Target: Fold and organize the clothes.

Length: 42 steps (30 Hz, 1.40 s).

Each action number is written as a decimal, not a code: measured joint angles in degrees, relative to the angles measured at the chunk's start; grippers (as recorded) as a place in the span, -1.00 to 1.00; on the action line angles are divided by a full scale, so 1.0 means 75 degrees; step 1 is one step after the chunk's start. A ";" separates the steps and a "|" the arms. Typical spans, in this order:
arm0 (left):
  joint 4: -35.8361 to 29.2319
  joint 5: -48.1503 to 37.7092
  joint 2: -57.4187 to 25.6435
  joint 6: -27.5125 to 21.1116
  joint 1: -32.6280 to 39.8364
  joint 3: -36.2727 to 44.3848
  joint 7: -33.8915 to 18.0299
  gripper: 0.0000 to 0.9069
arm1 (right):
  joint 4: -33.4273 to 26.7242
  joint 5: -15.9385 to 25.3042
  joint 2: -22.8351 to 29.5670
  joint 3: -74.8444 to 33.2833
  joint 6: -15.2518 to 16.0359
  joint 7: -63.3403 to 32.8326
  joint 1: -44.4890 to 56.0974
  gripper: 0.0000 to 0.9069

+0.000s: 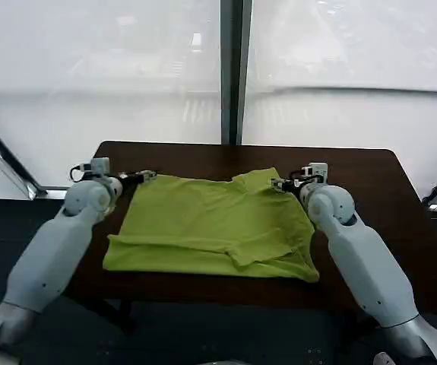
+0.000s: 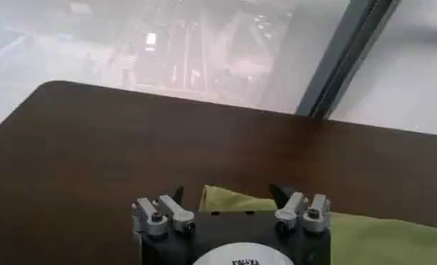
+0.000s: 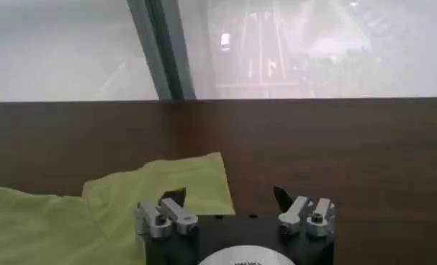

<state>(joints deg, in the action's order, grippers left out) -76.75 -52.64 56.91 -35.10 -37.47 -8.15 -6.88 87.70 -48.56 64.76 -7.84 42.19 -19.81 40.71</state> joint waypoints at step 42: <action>-0.3648 -0.0955 -0.1099 0.0162 -0.3111 -0.2466 -0.0096 -1.00 | 0.3002 0.0607 -0.1090 -0.1360 -0.1331 0.1084 0.2493 -1.00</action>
<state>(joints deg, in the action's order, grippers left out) -104.11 -59.81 48.66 -33.88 -60.80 -26.64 -7.60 110.22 -44.01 56.59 -18.04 32.21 -11.68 59.41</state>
